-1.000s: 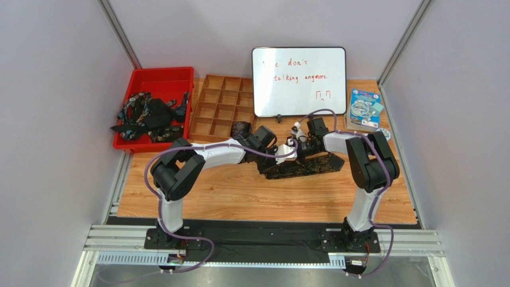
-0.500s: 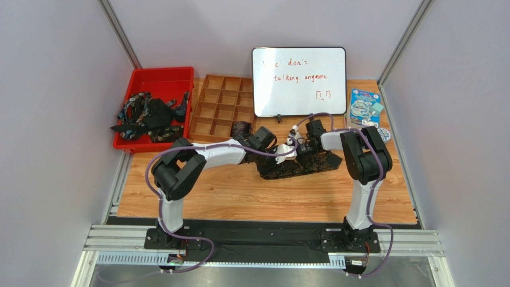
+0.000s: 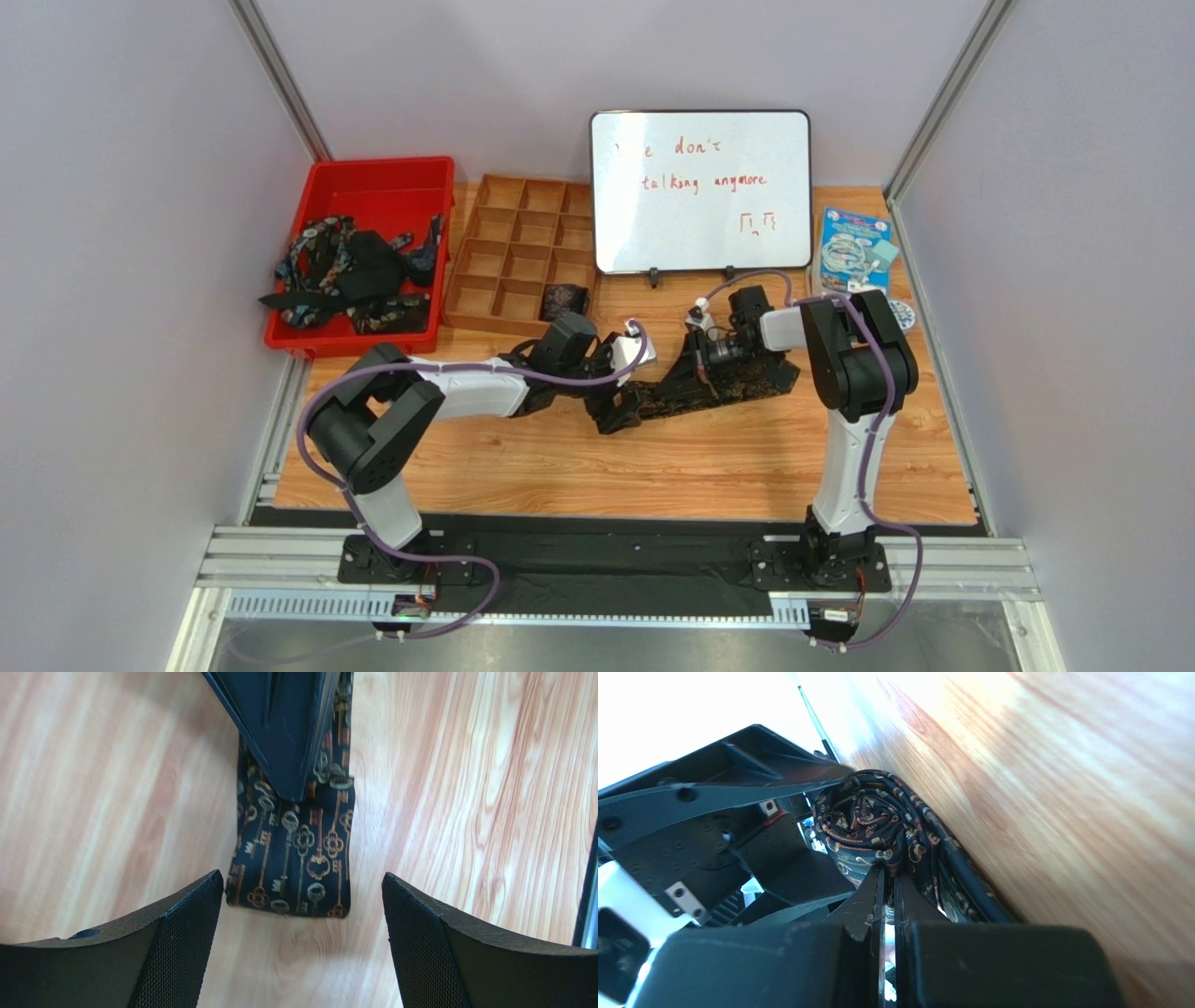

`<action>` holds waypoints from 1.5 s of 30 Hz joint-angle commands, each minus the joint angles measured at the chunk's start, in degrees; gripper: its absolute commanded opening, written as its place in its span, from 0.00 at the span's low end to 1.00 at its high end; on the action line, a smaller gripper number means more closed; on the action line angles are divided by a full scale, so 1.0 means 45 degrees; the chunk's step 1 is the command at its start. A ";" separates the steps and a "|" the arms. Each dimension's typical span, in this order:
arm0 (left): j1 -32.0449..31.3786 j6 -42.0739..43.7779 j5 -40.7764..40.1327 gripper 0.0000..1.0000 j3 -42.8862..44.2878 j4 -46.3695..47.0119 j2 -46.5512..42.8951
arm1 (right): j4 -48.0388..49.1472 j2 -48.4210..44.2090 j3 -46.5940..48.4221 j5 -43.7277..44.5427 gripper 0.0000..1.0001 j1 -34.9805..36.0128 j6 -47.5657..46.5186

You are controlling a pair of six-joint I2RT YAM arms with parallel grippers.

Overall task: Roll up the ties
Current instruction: Roll the tie at the center of the board.

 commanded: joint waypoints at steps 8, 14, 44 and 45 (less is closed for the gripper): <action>-0.0352 -0.0223 0.0626 0.86 0.0171 0.3715 0.1415 | -0.1587 0.0927 0.0286 0.2683 0.00 -0.0497 -0.1435; -0.0645 -0.0456 0.0295 0.78 0.0424 0.4399 0.2216 | -0.1841 0.1102 0.0305 0.3074 0.00 -0.0516 -0.1552; -0.1426 0.2726 -0.2399 0.26 0.3255 -0.5383 0.2432 | -0.3599 0.0380 0.1087 0.4519 0.00 -0.0809 -0.2647; -0.1465 0.2804 -0.2498 0.28 0.3334 -0.5579 0.2472 | -0.3619 0.0360 0.1067 0.4636 0.00 -0.0790 -0.2647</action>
